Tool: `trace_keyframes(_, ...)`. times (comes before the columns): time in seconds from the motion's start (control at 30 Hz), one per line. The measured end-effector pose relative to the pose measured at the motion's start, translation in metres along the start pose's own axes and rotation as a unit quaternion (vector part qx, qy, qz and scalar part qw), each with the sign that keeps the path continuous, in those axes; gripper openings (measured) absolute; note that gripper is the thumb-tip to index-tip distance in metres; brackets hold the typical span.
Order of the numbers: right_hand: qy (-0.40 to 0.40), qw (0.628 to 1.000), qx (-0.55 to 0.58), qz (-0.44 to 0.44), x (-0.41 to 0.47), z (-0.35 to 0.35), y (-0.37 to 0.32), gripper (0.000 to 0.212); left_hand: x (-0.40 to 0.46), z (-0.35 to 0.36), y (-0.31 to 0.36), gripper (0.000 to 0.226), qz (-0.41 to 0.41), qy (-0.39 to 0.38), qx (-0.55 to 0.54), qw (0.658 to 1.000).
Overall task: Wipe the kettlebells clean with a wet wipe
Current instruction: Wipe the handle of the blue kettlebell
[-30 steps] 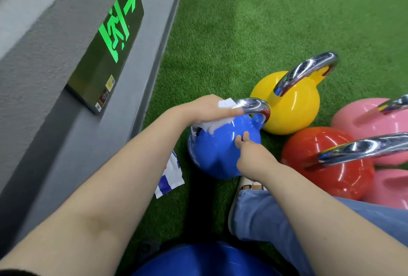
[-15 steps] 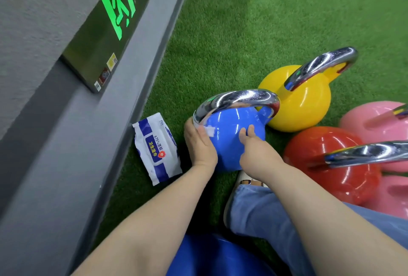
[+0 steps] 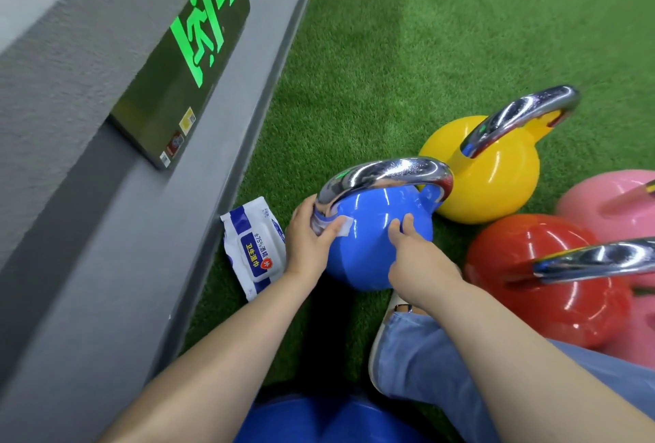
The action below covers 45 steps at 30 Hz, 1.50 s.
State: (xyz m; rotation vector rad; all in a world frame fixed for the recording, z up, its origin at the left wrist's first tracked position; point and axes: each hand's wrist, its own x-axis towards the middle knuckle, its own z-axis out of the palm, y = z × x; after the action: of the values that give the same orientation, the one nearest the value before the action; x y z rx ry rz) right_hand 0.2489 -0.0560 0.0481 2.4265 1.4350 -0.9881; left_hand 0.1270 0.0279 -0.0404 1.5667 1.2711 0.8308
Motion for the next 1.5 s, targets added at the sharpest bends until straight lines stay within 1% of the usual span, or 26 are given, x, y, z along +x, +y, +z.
trace_keyframes(0.03,-0.002,1.0,-0.001,0.002,0.0,0.0,0.0,0.069,0.002,-0.002,0.002,0.019,0.013,-0.007,0.005,1.0)
trace_keyframes(0.07,-0.003,1.0,0.0,0.004,-0.001,-0.001,-0.001,0.069,0.004,-0.006,0.003,0.02,0.03,-0.015,0.015,0.999)
trace_keyframes(0.17,0.0,1.0,0.001,0.006,-0.002,-0.002,-0.002,0.067,0.011,-0.013,0.007,0.033,0.066,-0.044,0.073,0.994)
trace_keyframes(0.23,0.004,1.0,0.004,0.003,-0.002,-0.002,-0.001,0.067,0.012,-0.012,0.006,0.034,0.063,-0.042,0.086,0.993)
trace_keyframes(0.27,0.006,1.0,0.008,0.002,-0.002,-0.003,-0.001,0.067,0.01,-0.008,0.007,0.031,0.049,-0.029,0.072,0.996)
trace_keyframes(0.3,0.006,1.0,0.011,0.0,-0.003,-0.003,-0.001,0.067,0.006,-0.002,0.008,0.027,0.023,-0.002,0.048,0.999)
trace_keyframes(0.37,0.004,1.0,0.016,0.0,-0.005,-0.004,-0.001,0.068,-0.004,0.016,0.01,0.031,-0.056,0.078,-0.01,0.995)
trace_keyframes(0.47,0.008,0.999,0.034,0.005,-0.007,-0.004,-0.002,0.068,-0.012,0.04,0.022,0.037,-0.148,0.19,-0.11,0.964)
trace_keyframes(0.53,0.025,0.998,0.055,0.015,-0.006,-0.001,-0.006,0.067,-0.01,0.043,0.028,0.034,-0.172,0.223,-0.123,0.952)
trace_keyframes(0.57,0.042,0.997,0.067,0.023,-0.006,0.001,-0.009,0.065,-0.01,0.039,0.03,0.03,-0.177,0.217,-0.118,0.953)
trace_keyframes(0.67,0.103,0.989,0.095,0.053,-0.007,0.005,-0.019,0.056,-0.013,0.017,0.033,0.024,-0.182,0.15,-0.063,0.97)
trace_keyframes(0.77,0.143,0.979,0.142,0.029,-0.004,0.005,-0.03,0.045,-0.018,-0.003,0.028,0.027,-0.176,0.106,-0.025,0.978)
trace_keyframes(0.83,0.124,0.963,0.241,0.005,0.003,0.005,-0.038,0.045,-0.021,-0.012,0.029,0.021,-0.165,0.069,-0.022,0.984)
trace_keyframes(0.9,0.083,0.933,0.35,0.006,0.01,0.008,-0.046,0.048,-0.024,-0.017,0.029,0.007,-0.153,0.03,-0.08,0.985)
trace_keyframes(0.93,0.06,0.918,0.391,0.018,0.012,0.01,-0.049,0.049,-0.026,-0.017,0.029,0.011,-0.153,0.016,-0.104,0.983)
trace_keyframes(1.0,0.028,0.898,0.437,0.045,0.016,0.013,-0.052,0.055,-0.028,-0.018,0.026,0.033,-0.172,-0.004,-0.131,0.976)
trace_keyframes(1.03,0.023,0.896,0.439,0.053,0.018,0.014,-0.051,0.052,-0.029,-0.018,0.026,0.04,-0.188,-0.017,-0.153,0.97)
trace_keyframes(1.07,0.022,0.899,0.434,0.06,0.018,0.014,-0.05,0.043,-0.029,-0.019,0.027,0.042,-0.198,-0.027,-0.175,0.964)
trace_keyframes(1.13,0.047,0.904,0.419,0.068,0.019,0.014,-0.047,0.011,-0.029,-0.022,0.032,0.041,-0.203,-0.041,-0.195,0.959)
trace_keyframes(1.17,0.064,0.907,0.409,0.071,0.02,0.015,-0.045,0.003,-0.029,-0.023,0.036,0.042,-0.197,-0.048,-0.2,0.959)
trace_keyframes(1.23,0.086,0.922,0.371,0.068,0.02,0.015,-0.041,0.007,-0.03,-0.025,0.041,0.045,-0.18,-0.063,-0.206,0.96)
trace_keyframes(1.3,0.081,0.944,0.313,0.058,0.019,0.015,-0.04,0.025,-0.031,-0.025,0.042,0.044,-0.171,-0.067,-0.2,0.962)
trace_keyframes(1.33,0.076,0.949,0.301,0.055,0.019,0.015,-0.04,0.025,-0.032,-0.026,0.041,0.044,-0.17,-0.066,-0.201,0.963)
trace_keyframes(1.4,0.079,0.948,0.303,0.057,0.018,0.017,-0.04,0.005,-0.034,-0.027,0.041,0.048,-0.172,-0.062,-0.194,0.964)
trace_keyframes(1.47,0.098,0.945,0.307,0.053,0.02,0.021,-0.04,0.016,-0.034,-0.028,0.043,0.05,-0.172,-0.063,-0.188,0.965)
trace_keyframes(1.5,0.111,0.942,0.314,0.046,0.02,0.022,-0.04,0.016,-0.034,-0.029,0.044,0.05,-0.172,-0.066,-0.188,0.965)
